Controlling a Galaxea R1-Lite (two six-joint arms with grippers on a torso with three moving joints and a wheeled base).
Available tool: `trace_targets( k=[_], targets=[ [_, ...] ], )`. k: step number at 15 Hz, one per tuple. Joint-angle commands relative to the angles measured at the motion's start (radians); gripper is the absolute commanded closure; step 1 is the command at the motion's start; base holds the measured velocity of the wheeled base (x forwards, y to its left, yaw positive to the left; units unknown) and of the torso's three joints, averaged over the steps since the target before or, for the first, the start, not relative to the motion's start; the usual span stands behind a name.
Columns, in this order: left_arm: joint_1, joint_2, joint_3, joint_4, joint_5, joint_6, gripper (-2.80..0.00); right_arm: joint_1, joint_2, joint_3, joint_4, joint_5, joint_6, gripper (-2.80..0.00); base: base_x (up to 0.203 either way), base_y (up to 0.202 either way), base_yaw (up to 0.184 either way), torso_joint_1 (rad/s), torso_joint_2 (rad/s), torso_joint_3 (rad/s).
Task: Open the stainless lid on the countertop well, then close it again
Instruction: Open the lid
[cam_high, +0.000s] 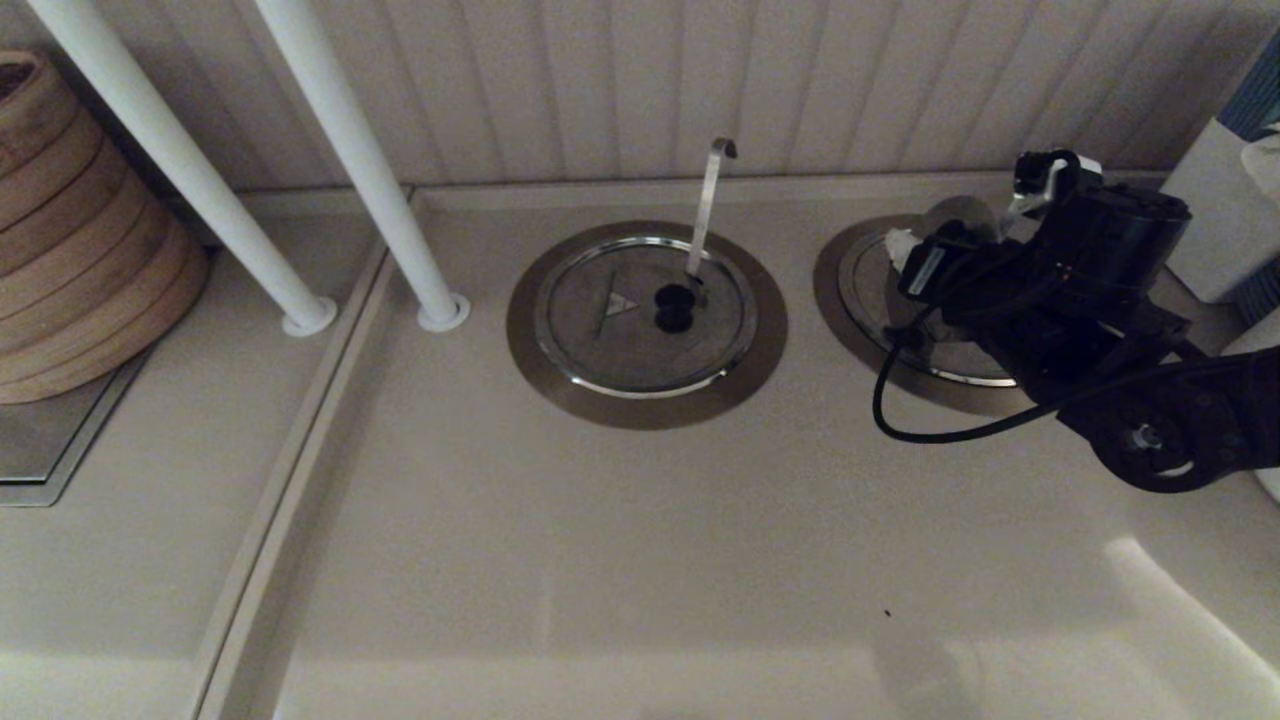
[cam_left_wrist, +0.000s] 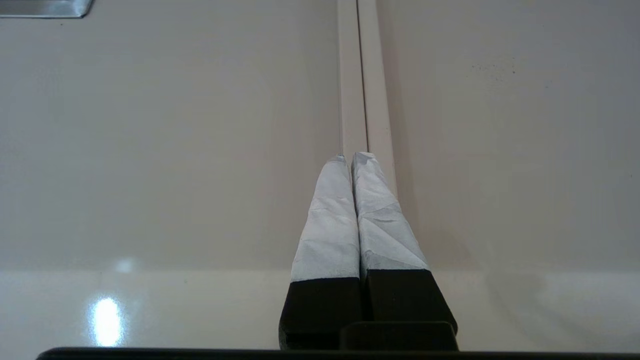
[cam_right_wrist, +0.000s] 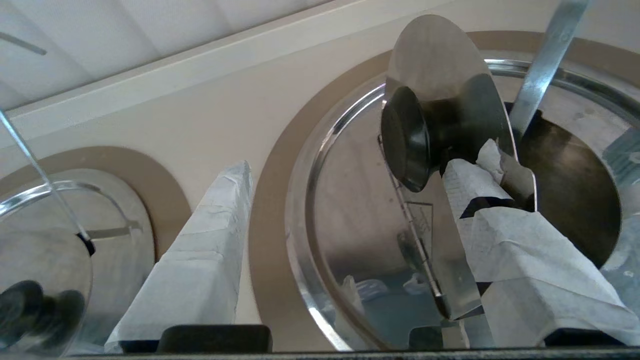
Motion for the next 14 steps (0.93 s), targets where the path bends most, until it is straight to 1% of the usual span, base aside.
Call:
trace_targets(
  k=[1, 6, 14],
  targets=[
    [0.0, 0.001, 0.0, 0.0, 0.0, -0.001, 0.0, 0.012, -0.007, 0.008, -0.006, -0.006, 0.001, -2.8, 0.0, 0.0, 0.0, 0.0, 0.0, 0.0],
    [0.001, 0.001, 0.0, 0.0, 0.001, -0.001, 0.0, 0.052, -0.016, 0.031, -0.007, -0.008, 0.003, -2.8, 0.0, 0.0, 0.0, 0.0, 0.0, 0.0],
    [0.0, 0.001, 0.0, 0.0, 0.001, -0.001, 0.0, 0.154, -0.065, 0.091, -0.007, -0.01, 0.007, -2.8, 0.0, 0.0, 0.0, 0.0, 0.0, 0.0]
  ],
)
